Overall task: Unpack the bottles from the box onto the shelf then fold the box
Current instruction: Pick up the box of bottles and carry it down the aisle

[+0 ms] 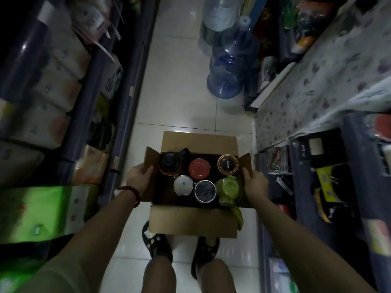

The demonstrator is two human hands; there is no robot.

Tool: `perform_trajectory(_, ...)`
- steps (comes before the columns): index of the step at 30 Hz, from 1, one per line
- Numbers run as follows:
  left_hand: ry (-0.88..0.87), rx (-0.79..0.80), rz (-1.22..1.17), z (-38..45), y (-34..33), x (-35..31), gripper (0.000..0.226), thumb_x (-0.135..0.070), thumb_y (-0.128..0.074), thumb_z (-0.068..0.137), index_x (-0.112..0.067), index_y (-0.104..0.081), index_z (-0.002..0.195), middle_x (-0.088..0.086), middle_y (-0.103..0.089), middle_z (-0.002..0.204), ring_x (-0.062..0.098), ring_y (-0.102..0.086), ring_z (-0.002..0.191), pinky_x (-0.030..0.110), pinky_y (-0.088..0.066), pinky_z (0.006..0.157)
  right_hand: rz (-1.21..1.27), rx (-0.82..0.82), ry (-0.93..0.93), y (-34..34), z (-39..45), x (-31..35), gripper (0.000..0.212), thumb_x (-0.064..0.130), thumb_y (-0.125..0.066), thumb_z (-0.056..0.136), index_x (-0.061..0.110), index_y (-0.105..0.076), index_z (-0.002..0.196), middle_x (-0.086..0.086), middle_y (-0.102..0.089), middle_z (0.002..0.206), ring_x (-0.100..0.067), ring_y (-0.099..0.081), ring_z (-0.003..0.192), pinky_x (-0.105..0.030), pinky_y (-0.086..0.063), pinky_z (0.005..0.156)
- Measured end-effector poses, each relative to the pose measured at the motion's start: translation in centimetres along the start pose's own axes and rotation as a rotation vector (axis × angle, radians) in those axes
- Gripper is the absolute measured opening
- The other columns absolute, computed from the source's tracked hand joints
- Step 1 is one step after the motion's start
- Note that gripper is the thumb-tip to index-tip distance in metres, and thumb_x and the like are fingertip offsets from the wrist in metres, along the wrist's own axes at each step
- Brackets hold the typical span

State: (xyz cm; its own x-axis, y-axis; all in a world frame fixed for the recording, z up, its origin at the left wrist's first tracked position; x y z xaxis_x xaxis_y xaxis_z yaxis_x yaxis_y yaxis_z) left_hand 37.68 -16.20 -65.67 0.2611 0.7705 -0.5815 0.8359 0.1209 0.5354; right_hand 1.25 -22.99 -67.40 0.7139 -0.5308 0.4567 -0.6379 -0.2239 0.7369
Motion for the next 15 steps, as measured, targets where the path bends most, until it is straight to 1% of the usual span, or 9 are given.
perform_trajectory(3, -0.019, 0.005, 0.018, 5.4, -2.6, 2.2, 0.031, -0.028, -0.055, 0.093, -0.007, -0.064, 0.113, 0.017, -0.068, 0.109, 0.035, -0.062, 0.103, 0.048, -0.051, 0.092, 0.001, -0.024, 0.03, -4.4, 4.4, -1.3, 0.038, 0.032, -0.046, 0.099, 0.003, -0.064, 0.082, -0.011, -0.055, 0.075, -0.031, -0.059, 0.077, -0.031, -0.037, 0.064)
perform_trajectory(5, -0.038, 0.008, 0.016, 8.9, -4.8, 3.4, 0.032, -0.03, -0.054, 0.093, -0.008, -0.063, 0.115, 0.018, -0.067, 0.111, 0.036, -0.061, 0.105, 0.05, -0.05, 0.094, 0.001, -0.031, 0.042, -7.5, 7.3, -2.4, 0.039, 0.032, -0.045, 0.099, 0.004, -0.064, 0.081, -0.012, -0.056, 0.077, -0.029, -0.056, 0.074, -0.031, -0.036, 0.063)
perform_trajectory(8, -0.05, 0.007, -0.01, 14.1, -8.0, 5.7, 0.032, -0.03, -0.053, 0.094, -0.01, -0.062, 0.117, 0.016, -0.065, 0.112, 0.034, -0.06, 0.106, 0.051, -0.048, 0.096, 0.017, -0.056, 0.08, -12.0, 11.7, -3.8, 0.038, 0.033, -0.044, 0.099, 0.007, -0.06, 0.075, -0.013, -0.058, 0.076, -0.03, -0.057, 0.075, -0.03, -0.036, 0.062)
perform_trajectory(12, -0.1, -0.029, 0.003, 20.6, -11.4, 9.2, 0.034, -0.031, -0.054, 0.093, -0.008, -0.062, 0.116, 0.019, -0.066, 0.113, 0.037, -0.06, 0.107, 0.052, -0.048, 0.097, -0.001, -0.078, 0.106, -17.4, 16.9, -5.4, 0.045, 0.036, -0.043, 0.099, 0.001, -0.064, 0.082, -0.012, -0.056, 0.077, -0.029, -0.055, 0.076, -0.031, -0.034, 0.062)
perform_trajectory(15, -0.129, -0.056, 0.02, 24.7, -13.4, 11.1, 0.035, -0.031, -0.054, 0.094, -0.005, -0.063, 0.115, 0.02, -0.067, 0.112, 0.037, -0.061, 0.107, 0.05, -0.049, 0.095, 0.02, -0.096, 0.128, -20.5, 19.7, -6.4, 0.044, 0.036, -0.045, 0.099, 0.0, -0.064, 0.081, -0.013, -0.058, 0.077, -0.033, -0.06, 0.079, -0.03, -0.036, 0.063)
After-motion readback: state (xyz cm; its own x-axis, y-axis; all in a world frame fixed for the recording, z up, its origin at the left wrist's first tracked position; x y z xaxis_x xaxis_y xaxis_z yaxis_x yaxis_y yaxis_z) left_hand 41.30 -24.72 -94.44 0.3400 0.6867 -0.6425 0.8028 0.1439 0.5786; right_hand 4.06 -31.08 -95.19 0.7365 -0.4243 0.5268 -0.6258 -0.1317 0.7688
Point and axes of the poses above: each hand's wrist, its own z-axis towards the middle knuckle, its own y-axis out of the back of the hand, x = y × z, the point moved 7 cm from there along z, towards the middle knuckle
